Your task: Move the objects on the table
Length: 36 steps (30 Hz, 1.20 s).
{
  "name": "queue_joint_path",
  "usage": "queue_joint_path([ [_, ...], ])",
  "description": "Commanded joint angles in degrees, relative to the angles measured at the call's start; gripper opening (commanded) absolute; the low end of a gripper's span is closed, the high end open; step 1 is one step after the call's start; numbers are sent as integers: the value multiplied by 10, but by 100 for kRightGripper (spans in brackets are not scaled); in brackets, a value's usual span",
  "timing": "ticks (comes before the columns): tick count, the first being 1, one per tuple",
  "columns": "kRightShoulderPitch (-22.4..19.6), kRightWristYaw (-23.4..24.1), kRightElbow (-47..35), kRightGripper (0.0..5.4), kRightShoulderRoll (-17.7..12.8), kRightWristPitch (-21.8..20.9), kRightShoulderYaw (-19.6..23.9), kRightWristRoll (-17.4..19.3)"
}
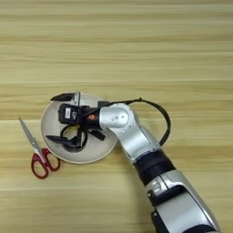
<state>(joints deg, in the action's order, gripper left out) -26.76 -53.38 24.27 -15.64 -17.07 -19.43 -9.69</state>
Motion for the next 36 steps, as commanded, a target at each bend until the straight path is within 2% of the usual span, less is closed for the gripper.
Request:
queue_joint_path([
  [1, -56, 4, -44, 537, -15, 14, 41, 44],
  [8, -58, -18, -73, 537, -28, 46, 79, 100],
  [14, -22, -83, -107, 537, -49, 112, 125, 209],
  [18, -9, -89, -93, 537, -59, 132, 144, 229],
  [22, -7, -79, -66, 537, -65, 135, 154, 218],
  [27, -13, -56, -28, 537, -75, 120, 156, 188],
  [31, -15, -17, 4, 537, -91, 85, 128, 113],
  [36, -13, -2, 16, 537, -92, 64, 118, 78],
])
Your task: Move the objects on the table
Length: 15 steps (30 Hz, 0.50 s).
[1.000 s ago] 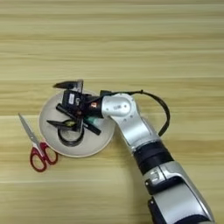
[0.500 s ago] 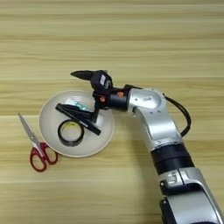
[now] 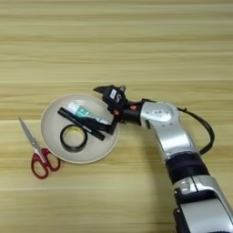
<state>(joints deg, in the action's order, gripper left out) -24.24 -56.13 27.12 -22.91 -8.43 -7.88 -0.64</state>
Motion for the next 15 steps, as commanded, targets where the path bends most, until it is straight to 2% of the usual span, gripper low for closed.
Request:
queue_joint_path([
  [1, -38, 28, -9, 537, -19, -25, 1, -15],
  [15, -53, 49, 18, 537, -21, -34, 2, -32],
])
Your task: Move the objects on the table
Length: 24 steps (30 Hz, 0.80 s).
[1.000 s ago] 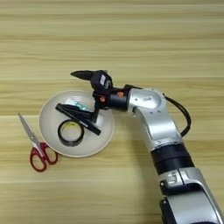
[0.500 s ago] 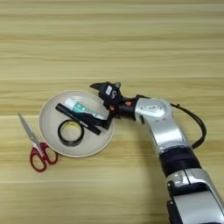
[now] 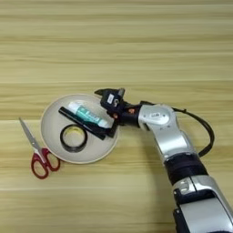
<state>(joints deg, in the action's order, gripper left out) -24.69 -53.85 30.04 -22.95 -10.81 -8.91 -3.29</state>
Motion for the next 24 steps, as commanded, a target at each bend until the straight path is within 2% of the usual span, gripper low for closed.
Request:
queue_joint_path([
  [1, -50, 29, -9, 537, -21, -11, 12, -7],
  [11, -59, 50, -5, 537, -23, -19, 14, -17],
  [24, -67, 90, 4, 537, -32, -41, 7, -64],
])
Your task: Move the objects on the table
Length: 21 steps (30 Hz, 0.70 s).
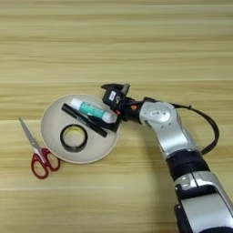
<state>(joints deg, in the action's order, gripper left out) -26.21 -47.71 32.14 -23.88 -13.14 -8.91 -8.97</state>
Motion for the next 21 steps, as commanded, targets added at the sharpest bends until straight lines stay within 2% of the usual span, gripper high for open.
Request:
queue_joint_path([
  [1, -51, 29, -19, 537, -22, -19, 6, -9],
  [15, -23, -18, -75, 537, -19, -18, -3, 12],
  [21, -16, -37, -81, 475, -24, -11, -9, 11],
])
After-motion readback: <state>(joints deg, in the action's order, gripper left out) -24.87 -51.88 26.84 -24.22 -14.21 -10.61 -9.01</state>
